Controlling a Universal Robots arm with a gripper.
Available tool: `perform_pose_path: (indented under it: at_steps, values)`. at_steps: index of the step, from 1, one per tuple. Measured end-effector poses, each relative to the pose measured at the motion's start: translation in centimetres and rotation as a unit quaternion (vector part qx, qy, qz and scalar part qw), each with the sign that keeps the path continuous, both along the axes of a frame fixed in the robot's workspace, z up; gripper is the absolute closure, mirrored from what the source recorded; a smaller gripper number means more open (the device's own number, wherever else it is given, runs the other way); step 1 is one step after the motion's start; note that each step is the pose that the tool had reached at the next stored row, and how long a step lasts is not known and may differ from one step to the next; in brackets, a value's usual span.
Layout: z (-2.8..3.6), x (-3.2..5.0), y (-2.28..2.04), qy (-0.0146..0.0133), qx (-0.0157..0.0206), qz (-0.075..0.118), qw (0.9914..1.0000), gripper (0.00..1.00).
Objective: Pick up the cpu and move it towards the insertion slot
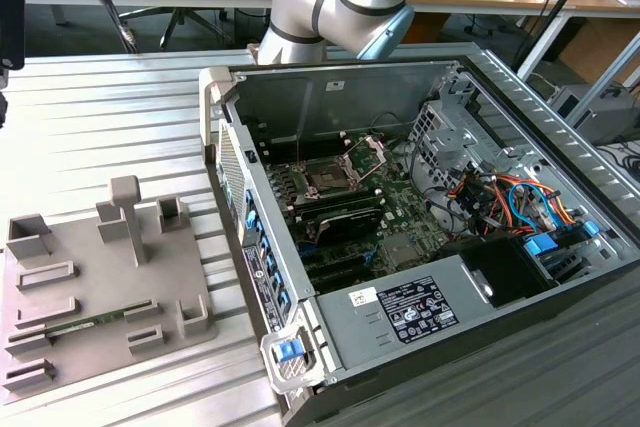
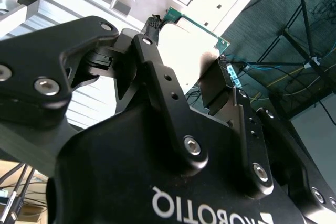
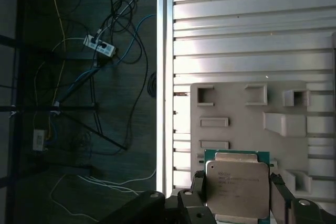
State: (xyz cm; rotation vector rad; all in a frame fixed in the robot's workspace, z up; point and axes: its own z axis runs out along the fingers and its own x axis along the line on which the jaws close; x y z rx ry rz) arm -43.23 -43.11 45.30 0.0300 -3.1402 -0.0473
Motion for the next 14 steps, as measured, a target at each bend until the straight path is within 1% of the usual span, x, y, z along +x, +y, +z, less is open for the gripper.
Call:
perform_pose_path:
  at_steps: [14]
  values:
    - [0.00, 0.84, 0.00, 0.0000, 0.0000, 0.000, 1.00000, 0.45]
